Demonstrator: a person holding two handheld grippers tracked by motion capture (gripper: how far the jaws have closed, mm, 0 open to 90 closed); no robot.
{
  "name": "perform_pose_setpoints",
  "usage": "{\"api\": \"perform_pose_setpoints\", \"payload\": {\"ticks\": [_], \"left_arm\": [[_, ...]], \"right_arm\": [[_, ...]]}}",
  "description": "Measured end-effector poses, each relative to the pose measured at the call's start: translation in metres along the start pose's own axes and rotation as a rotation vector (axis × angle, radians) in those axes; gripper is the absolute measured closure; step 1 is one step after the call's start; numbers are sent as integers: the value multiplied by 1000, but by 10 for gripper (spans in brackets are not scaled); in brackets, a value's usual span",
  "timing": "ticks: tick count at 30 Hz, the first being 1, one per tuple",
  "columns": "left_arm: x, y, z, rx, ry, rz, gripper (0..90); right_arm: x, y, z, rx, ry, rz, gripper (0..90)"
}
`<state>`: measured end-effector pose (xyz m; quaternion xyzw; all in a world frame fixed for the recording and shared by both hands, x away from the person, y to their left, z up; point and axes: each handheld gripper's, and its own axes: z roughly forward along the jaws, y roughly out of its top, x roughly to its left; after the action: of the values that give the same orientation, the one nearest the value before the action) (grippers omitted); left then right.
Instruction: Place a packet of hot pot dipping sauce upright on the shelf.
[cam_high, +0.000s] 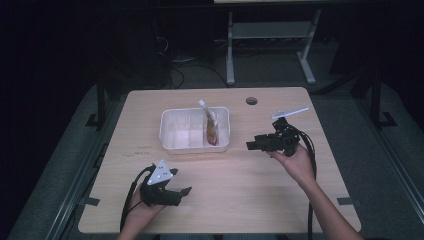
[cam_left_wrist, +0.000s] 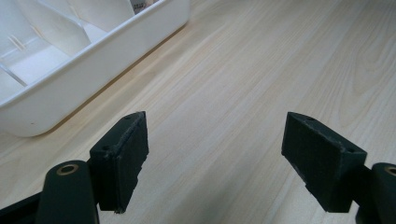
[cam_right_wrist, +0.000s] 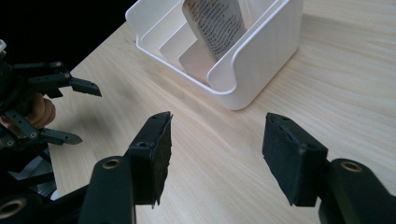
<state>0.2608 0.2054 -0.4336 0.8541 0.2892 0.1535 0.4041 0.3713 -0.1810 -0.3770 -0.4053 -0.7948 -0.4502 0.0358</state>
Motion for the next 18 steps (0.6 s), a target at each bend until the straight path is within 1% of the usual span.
{"api": "perform_pose_setpoints", "payload": {"ticks": [4, 9, 10, 11, 13, 18], "left_arm": [[1, 0, 0, 4, 0, -2, 225], [0, 0, 0, -2, 3, -2, 225], [0, 0, 0, -2, 2, -4, 225], [0, 0, 0, 1, 2, -2, 225], [1, 0, 0, 3, 2, -2, 225], [1, 0, -1, 1, 4, -1, 225]], "right_arm": [[0, -4, -3, -4, -5, -15, 406], [-2, -10, -7, -10, -4, -18, 396], [-2, -10, -8, 0, -12, -15, 392], [-2, -11, -9, 3, -21, -22, 392], [-2, -13, -11, -3, -25, -31, 392], [-4, -19, -14, -6, -31, -26, 391]]}}
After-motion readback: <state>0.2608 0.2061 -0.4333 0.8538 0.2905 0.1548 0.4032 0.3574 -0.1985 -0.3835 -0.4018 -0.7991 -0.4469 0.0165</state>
